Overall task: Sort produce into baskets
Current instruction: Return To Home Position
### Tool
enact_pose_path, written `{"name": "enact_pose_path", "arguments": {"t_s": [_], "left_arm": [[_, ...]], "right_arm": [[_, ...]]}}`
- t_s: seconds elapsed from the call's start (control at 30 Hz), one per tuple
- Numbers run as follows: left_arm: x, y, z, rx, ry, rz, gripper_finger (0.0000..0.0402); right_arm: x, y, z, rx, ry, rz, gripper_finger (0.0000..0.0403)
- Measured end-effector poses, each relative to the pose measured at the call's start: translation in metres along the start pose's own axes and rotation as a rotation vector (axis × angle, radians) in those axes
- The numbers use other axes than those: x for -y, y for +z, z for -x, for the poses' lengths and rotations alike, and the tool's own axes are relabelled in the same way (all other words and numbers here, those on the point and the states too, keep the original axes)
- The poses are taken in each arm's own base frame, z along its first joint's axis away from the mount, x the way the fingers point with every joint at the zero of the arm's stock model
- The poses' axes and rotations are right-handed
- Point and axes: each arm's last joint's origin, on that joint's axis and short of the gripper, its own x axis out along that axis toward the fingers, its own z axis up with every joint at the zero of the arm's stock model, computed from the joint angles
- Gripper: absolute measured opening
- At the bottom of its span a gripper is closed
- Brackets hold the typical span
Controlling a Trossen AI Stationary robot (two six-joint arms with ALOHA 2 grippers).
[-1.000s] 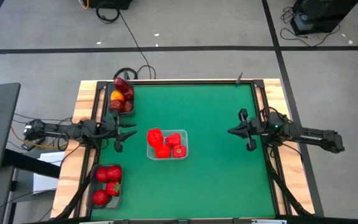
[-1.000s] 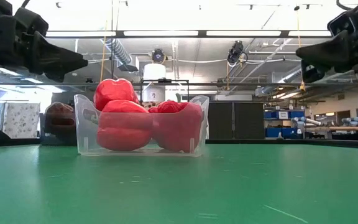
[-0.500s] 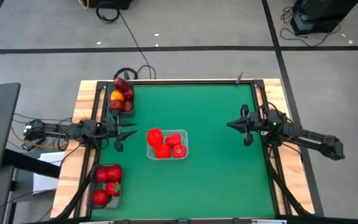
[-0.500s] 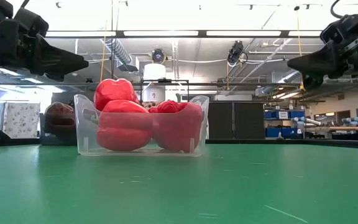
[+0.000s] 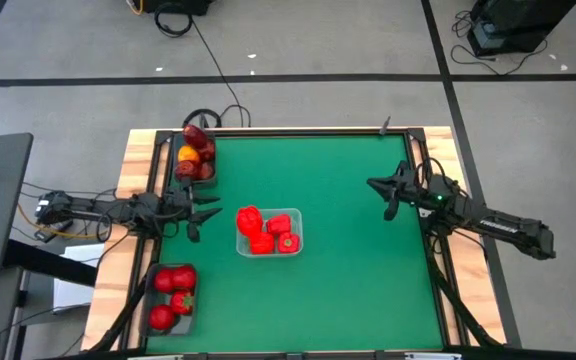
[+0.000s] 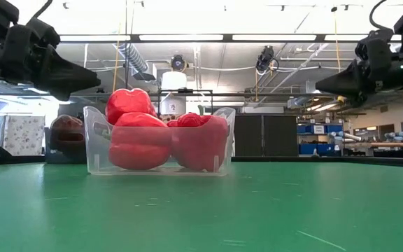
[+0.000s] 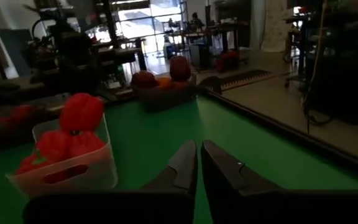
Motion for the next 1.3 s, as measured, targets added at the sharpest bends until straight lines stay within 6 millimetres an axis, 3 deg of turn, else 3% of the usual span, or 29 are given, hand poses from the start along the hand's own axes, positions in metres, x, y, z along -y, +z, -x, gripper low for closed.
{"name": "enact_pose_path", "arguments": {"t_s": [1.3], "left_arm": [[0.0000, 0.0007, 0.0000, 0.009, 0.000, -0.005, 0.0152]], "right_arm": [[0.0002, 0.0007, 0.0000, 0.008, -0.009, -0.022, 0.0035]]}}
